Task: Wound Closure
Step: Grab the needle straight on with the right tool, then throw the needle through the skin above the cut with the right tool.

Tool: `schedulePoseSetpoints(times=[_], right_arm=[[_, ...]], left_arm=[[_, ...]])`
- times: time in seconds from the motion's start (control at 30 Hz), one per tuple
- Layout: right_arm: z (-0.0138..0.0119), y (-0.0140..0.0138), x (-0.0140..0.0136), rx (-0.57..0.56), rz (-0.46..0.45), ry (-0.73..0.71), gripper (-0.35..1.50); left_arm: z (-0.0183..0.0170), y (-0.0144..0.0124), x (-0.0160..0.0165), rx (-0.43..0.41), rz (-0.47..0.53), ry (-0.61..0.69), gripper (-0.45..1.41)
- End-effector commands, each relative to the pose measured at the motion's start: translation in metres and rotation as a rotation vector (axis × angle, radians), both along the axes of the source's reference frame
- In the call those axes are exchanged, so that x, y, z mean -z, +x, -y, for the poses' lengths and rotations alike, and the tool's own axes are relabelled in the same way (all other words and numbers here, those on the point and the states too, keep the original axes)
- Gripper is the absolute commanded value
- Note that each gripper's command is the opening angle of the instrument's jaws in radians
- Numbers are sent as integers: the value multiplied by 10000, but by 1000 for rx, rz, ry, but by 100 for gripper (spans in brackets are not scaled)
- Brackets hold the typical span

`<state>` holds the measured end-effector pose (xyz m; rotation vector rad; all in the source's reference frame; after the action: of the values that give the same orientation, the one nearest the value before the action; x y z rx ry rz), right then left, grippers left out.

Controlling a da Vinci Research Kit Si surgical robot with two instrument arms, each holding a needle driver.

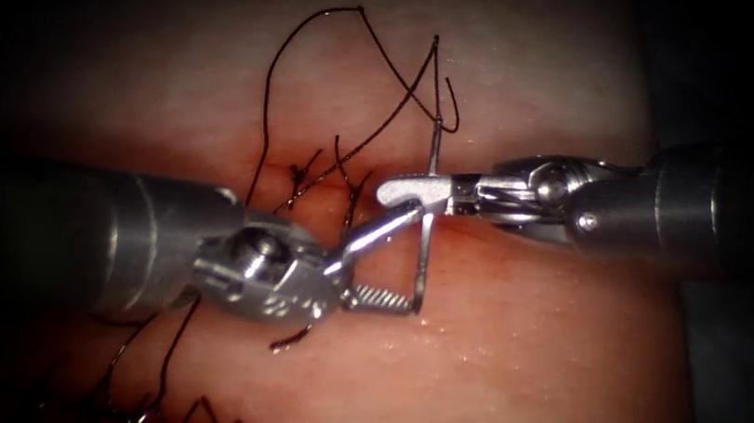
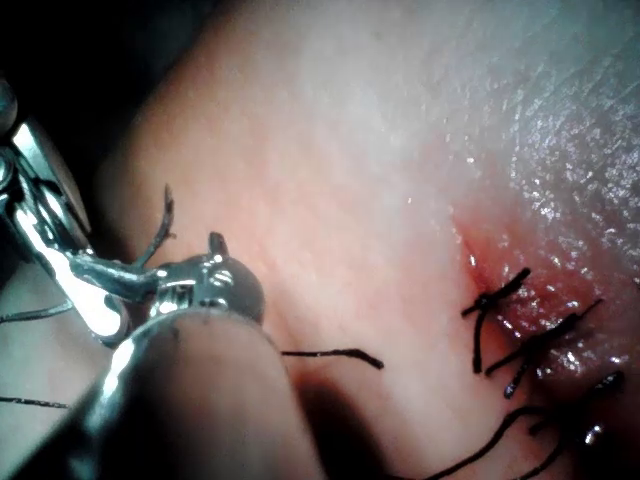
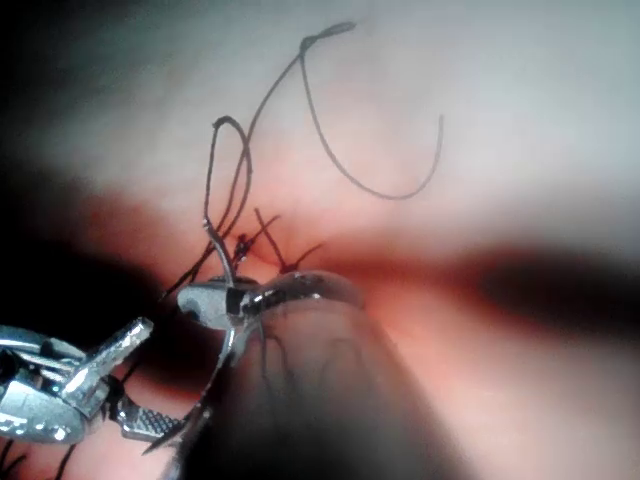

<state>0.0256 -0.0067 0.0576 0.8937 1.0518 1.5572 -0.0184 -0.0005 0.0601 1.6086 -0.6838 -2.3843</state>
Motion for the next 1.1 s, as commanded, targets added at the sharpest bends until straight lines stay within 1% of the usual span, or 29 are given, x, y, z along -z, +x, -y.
schedulePoseSetpoints(times=[0.03, 0.1, 0.17, 0.2, 0.23, 0.27, 0.3, 0.4, 0.47, 0.5, 0.57, 0.63, 0.73, 0.77, 0.8, 0.87, 0.97, 1.03, 1.1], right_arm=[[0, 1, -6, 0, 6, -18, -35], [-1, -5, -8, -19, 26, -63, -35], [-2, -8, -9, -29, 38, -88, -35], [-3, -12, -11, -32, 59, -134, -35], [-4, -14, -12, -34, 74, -174, -35], [-5, -15, -14, -32, 93, -207, -35], [-6, -15, -15, -26, 109, -233, -35], [-10, -15, -18, -19, 139, -311, -35], [-12, -14, -21, -7, 176, -380, -35], [-13, -13, -22, 0, 184, -401, -35], [-17, -10, -25, 15, 211, -470, -35], [-20, -8, -29, 21, 219, -497, -35], [-25, -3, -34, 49, 255, -586, -35], [-27, -1, -36, 59, 272, -623, -35], [-29, 0, -37, 64, 280, -638, -35], [-32, 1, -39, 79, 299, -678, -35], [-38, 0, -43, 98, 335, -755, -35], [-43, -1, -46, 105, 359, -796, -35], [-47, -3, -49, 120, 399, -855, -35]], left_arm=[[-1, -5, -6, 6, 14, 29, 106], [-4, 0, -5, 11, 61, 107, 108], [-5, 1, -5, 16, 69, 130, 108], [-8, 6, -6, 30, 95, 200, 69], [-10, 8, -8, 36, 105, 228, 47], [-11, 10, -10, 42, 117, 269, 19], [-13, 14, -14, 61, 144, 352, 0], [-15, 23, -29, 72, 166, 499, -6], [-18, 27, -39, 71, 125, 565, 12], [-19, 28, -47, 66, 103, 602, 15], [-21, 29, -59, 53, 84, 607, 14], [-23, 29, -71, 49, 71, 621, 4], [-26, 27, -84, 52, 64, 638, -3], [-27, 25, -88, 52, 56, 644, -10], [-27, 25, -90, 54, 50, 650, -11], [-27, 24, -96, 53, 37, 682, -28], [-27, 25, -103, 52, 9, 722, -28], [-28, 27, -108, 68, -11, 718, -23], [-29, 27, -112, 73, -26, 719, -23]])
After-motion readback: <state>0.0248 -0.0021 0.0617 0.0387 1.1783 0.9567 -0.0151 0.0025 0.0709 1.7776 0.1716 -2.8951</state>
